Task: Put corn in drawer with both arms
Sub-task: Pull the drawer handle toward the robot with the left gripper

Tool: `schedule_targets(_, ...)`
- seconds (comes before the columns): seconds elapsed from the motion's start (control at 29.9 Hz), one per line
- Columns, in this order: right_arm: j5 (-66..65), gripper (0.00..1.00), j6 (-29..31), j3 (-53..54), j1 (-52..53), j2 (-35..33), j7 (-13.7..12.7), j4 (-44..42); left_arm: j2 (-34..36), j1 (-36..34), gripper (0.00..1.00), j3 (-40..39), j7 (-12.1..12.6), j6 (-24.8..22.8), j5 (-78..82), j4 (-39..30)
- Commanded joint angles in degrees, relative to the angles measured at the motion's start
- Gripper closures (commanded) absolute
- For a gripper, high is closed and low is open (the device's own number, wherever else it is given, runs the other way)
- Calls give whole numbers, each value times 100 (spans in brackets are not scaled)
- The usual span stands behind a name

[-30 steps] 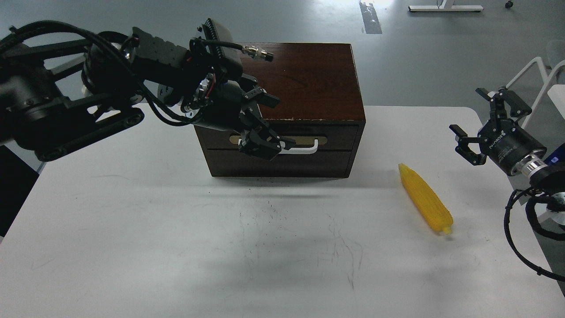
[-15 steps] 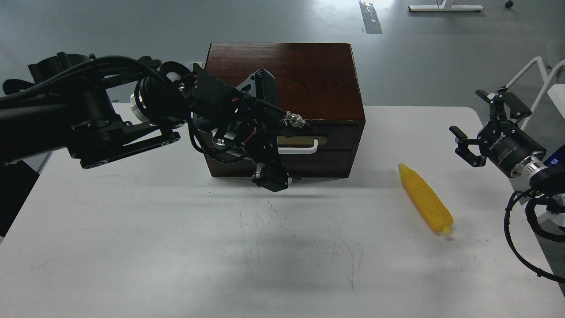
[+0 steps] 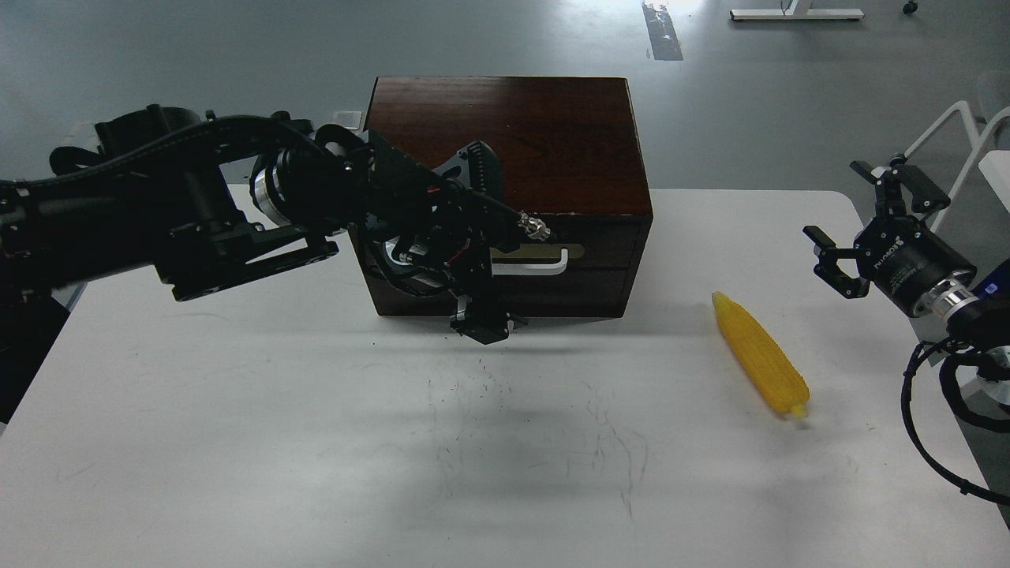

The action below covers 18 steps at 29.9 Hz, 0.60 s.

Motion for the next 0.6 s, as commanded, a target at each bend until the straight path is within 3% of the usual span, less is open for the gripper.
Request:
schedule_targets(0.0, 0, 0, 2, 1, -4, 0, 0, 0, -2, 21, 1, 0, 0, 0, 11, 17)
schedule_targets(0.57, 0, 0, 2, -7, -13, -44, 0, 0, -72, 109, 1, 9, 0, 0, 38, 140)
